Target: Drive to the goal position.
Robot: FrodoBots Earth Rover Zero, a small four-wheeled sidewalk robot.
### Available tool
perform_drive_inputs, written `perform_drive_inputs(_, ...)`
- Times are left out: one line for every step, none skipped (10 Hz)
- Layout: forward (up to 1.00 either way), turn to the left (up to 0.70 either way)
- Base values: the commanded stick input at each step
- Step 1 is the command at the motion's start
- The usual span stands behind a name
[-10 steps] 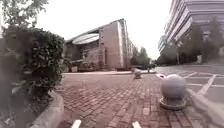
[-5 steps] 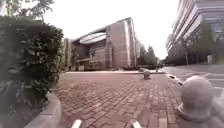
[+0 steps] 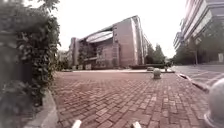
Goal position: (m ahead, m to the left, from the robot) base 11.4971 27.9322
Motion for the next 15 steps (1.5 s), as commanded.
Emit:
perform_drive_inputs(0.70, 0.14)
perform_drive_inputs(0.70, 0.14)
perform_drive_inputs(0.70, 0.14)
perform_drive_inputs(0.70, 0.14)
perform_drive_inputs(0.70, 0.14)
perform_drive_inputs(0.70, 0.14)
perform_drive_inputs(0.70, 0.14)
perform_drive_inputs(0.70, 0.14)
perform_drive_inputs(0.70, 0.14)
perform_drive_inputs(0.70, 0.14)
perform_drive_inputs(0.70, 0.14)
perform_drive_inputs(0.70, 0.14)
perform_drive_inputs(0.70, 0.14)
perform_drive_inputs(0.70, 0.14)
perform_drive_inputs(0.70, 0.14)
